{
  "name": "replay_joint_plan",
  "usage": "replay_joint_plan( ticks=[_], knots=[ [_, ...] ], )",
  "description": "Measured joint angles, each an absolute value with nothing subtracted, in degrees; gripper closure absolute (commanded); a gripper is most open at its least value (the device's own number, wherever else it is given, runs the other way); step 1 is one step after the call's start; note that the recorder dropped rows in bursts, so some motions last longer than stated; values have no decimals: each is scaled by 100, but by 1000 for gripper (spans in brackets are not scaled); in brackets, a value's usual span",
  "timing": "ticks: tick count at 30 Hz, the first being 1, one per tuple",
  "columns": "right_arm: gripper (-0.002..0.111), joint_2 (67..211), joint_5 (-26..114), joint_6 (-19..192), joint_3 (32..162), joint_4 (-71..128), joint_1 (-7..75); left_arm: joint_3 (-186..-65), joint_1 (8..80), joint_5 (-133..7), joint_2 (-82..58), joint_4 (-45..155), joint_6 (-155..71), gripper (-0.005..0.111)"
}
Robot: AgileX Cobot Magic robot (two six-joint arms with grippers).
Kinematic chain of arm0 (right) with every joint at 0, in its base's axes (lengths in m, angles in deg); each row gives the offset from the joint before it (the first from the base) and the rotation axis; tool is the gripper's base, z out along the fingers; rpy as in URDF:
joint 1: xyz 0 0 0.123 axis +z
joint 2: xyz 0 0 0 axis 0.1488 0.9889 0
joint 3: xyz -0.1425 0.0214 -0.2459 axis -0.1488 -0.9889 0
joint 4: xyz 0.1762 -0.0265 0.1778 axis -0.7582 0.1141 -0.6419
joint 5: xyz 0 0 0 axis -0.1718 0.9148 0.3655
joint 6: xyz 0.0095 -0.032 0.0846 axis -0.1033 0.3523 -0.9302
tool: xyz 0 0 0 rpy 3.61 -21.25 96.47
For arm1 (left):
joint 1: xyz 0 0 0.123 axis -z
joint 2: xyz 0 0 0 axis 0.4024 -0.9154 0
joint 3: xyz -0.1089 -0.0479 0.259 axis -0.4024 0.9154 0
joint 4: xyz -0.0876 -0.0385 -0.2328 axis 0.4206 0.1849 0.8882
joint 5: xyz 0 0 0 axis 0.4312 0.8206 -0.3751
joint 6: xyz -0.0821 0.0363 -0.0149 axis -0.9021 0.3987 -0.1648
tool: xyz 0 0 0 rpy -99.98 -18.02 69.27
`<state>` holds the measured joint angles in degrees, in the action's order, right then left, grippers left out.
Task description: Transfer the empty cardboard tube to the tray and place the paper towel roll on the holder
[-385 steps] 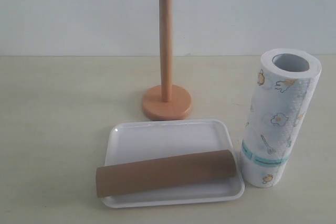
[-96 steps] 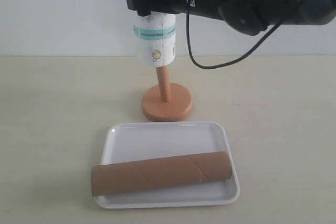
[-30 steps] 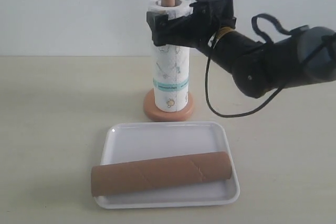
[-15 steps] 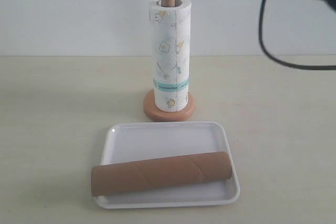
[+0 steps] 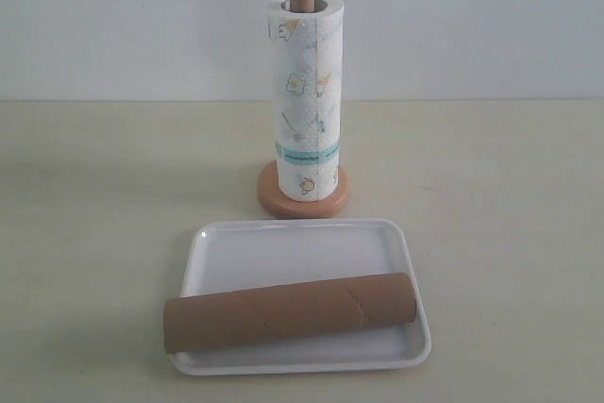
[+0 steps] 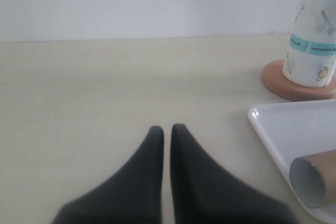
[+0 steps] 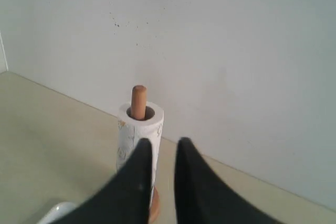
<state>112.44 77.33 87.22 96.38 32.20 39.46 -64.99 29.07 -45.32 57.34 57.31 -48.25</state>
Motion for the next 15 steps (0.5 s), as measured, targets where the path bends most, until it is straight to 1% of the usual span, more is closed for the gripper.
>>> replay_joint_plan(
  ticks=[8,10,15],
  knots=[
    [107,9698,9465,8699,9638,3239,3946,-6499,2907,-4532,5734,5731,-4825,103],
    [107,9425,9730,8675,9638,3239,3946,-6499,2907,-4532,5734,5731,-4825,103],
    [107,8974,9866,8611,9638,3248,3946,-6499,2907,-4532,5734,5731,-4825,103]
  ],
)
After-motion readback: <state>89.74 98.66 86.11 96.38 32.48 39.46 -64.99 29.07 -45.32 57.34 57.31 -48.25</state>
